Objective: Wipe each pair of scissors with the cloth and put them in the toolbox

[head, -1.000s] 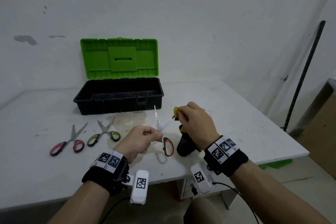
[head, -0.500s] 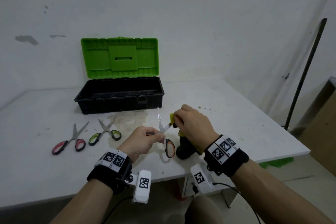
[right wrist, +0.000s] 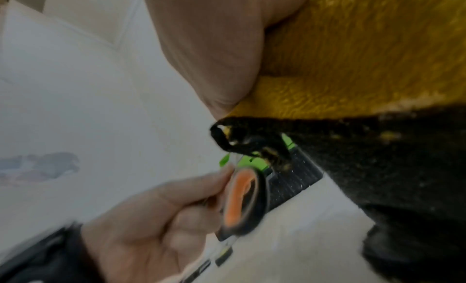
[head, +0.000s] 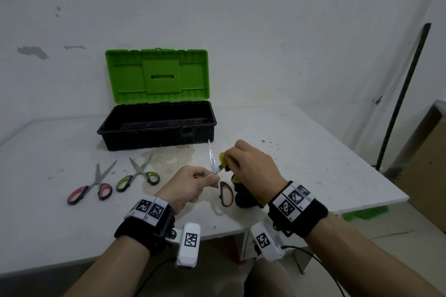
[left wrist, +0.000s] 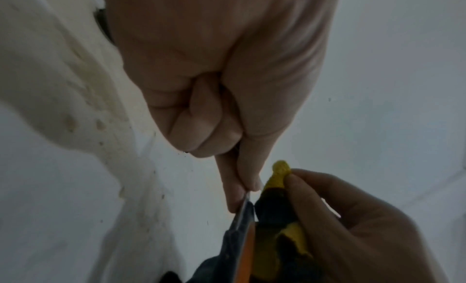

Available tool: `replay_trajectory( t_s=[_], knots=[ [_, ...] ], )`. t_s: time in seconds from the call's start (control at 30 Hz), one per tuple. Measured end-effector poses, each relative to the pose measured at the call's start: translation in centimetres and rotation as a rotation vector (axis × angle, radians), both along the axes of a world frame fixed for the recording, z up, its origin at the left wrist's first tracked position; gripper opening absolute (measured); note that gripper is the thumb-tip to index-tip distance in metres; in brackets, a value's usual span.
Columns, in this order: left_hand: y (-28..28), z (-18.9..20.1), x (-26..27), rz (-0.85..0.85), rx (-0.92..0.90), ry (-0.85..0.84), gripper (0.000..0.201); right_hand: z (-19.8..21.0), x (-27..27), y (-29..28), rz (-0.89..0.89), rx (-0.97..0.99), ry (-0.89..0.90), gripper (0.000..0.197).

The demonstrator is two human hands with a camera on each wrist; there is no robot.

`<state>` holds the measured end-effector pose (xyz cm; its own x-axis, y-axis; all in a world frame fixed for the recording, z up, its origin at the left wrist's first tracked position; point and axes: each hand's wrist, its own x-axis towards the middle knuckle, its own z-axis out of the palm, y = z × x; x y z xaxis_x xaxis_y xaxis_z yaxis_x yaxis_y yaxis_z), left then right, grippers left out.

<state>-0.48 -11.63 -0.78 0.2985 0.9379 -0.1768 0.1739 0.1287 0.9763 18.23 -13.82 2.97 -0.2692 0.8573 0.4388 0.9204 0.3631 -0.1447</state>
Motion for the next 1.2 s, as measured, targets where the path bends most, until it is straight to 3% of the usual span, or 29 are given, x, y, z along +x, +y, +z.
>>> replay_trajectory(
  t_s=[0.1,0.43,0.63,0.93,1.1,1.2],
  knots=[
    [-0.2,0.2,0.3,-0.024,-0.004,0.004,0.023,-1.2,-0.9,-0.4,0.038,-0.063,-0.091,0.027],
    [-0.4,0.1,-0.5,-0.016,-0.022,0.034,0.024,-0.3,3.2,2.3,-0.181,-0.071,0.122,0.027],
    [0.4,0.3,-0.4,-0.005,-0.096,-0.006,0.009,0.0,3.0,1.4,-0.142,-0.064,0.221,0.024],
    [0.5,0.1,0.0,0.035,-0.122,-0.129,0.013,-0.6,1.4,0.5,-0.011,-0.142,0.232,0.023],
    [0.3,-0.1,0.0,0.126,-0.046,-0.136,0.010,-0.9,1.0,0.5,0.009,-0.139,0.234,0.023],
    [0.4,-0.2,0.0,0.218,-0.015,-0.219,0.023,-1.2,0.7,0.4,0.021,-0.138,0.232,0.022]
  ],
)
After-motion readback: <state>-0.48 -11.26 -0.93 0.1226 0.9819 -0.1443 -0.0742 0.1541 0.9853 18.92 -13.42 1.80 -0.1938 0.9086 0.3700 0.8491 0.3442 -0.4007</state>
